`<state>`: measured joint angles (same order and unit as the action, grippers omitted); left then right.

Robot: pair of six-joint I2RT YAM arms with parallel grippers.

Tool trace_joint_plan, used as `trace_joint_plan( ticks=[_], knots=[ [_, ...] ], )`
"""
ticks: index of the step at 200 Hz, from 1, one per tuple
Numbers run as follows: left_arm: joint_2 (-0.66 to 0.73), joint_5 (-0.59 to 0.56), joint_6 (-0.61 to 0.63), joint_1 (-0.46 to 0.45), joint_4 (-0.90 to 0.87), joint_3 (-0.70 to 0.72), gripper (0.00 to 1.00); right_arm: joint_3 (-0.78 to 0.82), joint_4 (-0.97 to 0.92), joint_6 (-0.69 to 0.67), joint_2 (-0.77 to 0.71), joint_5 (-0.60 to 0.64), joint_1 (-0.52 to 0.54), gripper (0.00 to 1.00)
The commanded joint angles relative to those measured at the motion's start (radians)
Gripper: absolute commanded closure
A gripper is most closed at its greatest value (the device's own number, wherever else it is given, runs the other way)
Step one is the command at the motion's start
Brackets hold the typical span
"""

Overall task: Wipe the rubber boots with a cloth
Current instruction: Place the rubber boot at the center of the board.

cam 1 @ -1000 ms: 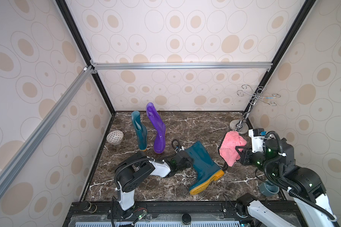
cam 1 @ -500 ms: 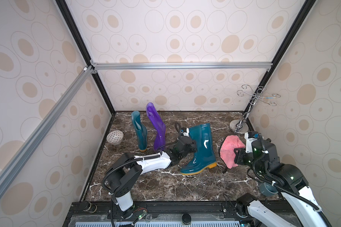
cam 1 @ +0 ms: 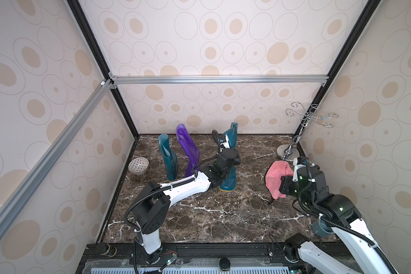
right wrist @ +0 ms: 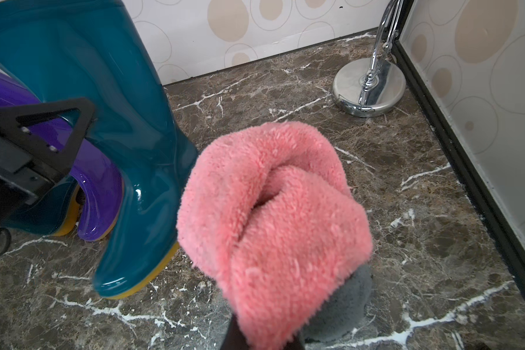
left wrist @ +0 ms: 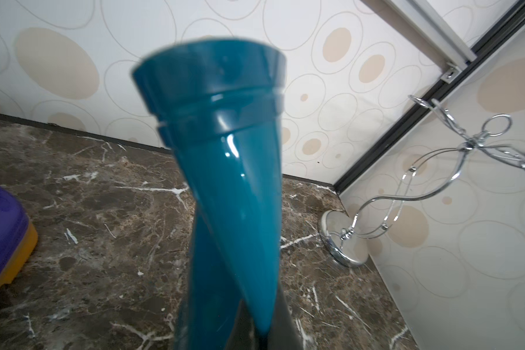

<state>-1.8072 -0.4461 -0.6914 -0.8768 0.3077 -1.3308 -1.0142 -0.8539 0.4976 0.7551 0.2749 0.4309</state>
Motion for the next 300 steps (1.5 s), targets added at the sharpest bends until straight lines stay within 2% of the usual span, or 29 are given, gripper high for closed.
trace_joint_plan(
  ticks=[1, 54, 108, 157, 199, 214, 274, 300],
  knots=[
    [-0.017, -0.107, 0.126, 0.001, 0.222, -0.070, 1.00, 0.037, 0.031, 0.024, -0.013, -0.015, -0.003, 1.00],
    [-0.073, -0.139, 0.386, -0.001, 0.499, -0.035, 1.00, 0.104, 0.062, 0.023, -0.040, -0.011, -0.003, 1.00],
    [-0.088, -0.168, 0.259, -0.004, 0.623, 0.183, 1.00, 0.193, 0.134, 0.054, -0.018, -0.028, -0.004, 1.00],
    [-0.105, -0.176, 0.173, -0.012, 0.611, 0.233, 1.00, 0.220, 0.163, 0.053, 0.001, -0.014, -0.003, 1.00],
    [-0.126, -0.151, 0.153, -0.025, 0.598, 0.257, 1.00, 0.262, 0.195, 0.088, 0.071, -0.061, -0.004, 1.00],
    [-0.131, -0.141, 0.153, -0.031, 0.594, 0.261, 0.94, 0.265, 0.213, 0.093, 0.088, -0.074, -0.006, 1.00],
    [-0.126, -0.141, 0.141, -0.045, 0.595, 0.297, 0.58, 0.285, 0.278, 0.110, 0.171, -0.114, -0.009, 1.00],
    [-0.114, -0.136, 0.166, -0.048, 0.600, 0.292, 0.49, 0.297, 0.304, 0.120, 0.201, -0.147, -0.018, 1.00]
  ],
)
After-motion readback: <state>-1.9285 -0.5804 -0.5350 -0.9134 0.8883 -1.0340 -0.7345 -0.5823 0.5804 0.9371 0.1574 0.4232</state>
